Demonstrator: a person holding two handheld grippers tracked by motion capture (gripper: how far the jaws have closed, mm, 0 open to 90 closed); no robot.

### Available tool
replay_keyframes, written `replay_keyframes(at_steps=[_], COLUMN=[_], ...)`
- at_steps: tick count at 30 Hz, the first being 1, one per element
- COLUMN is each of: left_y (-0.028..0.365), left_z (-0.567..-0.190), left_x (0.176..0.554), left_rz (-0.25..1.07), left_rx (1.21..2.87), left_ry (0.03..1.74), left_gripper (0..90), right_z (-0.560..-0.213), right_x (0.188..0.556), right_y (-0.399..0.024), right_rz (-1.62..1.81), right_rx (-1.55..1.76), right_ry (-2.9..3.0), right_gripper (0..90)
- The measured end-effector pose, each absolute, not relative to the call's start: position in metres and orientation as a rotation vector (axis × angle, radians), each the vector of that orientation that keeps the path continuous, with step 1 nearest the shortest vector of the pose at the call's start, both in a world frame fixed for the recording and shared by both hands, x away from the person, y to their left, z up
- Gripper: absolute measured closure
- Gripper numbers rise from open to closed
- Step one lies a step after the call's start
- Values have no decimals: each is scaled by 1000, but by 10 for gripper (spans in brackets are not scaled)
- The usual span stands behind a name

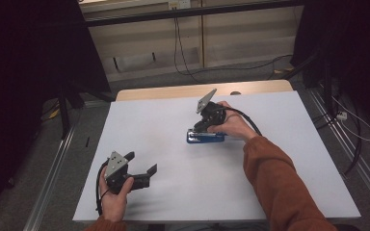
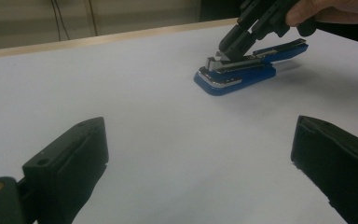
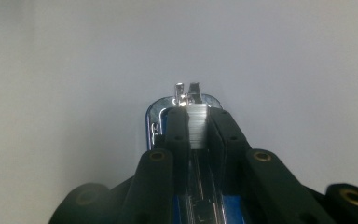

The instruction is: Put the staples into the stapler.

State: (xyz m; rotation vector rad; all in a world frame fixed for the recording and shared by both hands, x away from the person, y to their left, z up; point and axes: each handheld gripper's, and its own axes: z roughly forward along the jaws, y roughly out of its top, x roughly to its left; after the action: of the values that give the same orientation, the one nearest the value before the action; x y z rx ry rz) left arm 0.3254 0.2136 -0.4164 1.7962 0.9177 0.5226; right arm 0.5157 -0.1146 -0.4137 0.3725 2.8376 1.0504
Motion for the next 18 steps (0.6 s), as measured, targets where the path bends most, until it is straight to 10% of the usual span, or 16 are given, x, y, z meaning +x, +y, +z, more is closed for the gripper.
replay_keyframes(at_steps=[18], left_y=[214], left_z=[-417], left_x=[326], left_rz=[519], left_rx=[1795], left_ry=[914], left_gripper=[41], right_z=[-415], right_x=[515], right_y=[-110], right_rz=[1020], right_rx=[327], right_ry=[2854], right_gripper=[793])
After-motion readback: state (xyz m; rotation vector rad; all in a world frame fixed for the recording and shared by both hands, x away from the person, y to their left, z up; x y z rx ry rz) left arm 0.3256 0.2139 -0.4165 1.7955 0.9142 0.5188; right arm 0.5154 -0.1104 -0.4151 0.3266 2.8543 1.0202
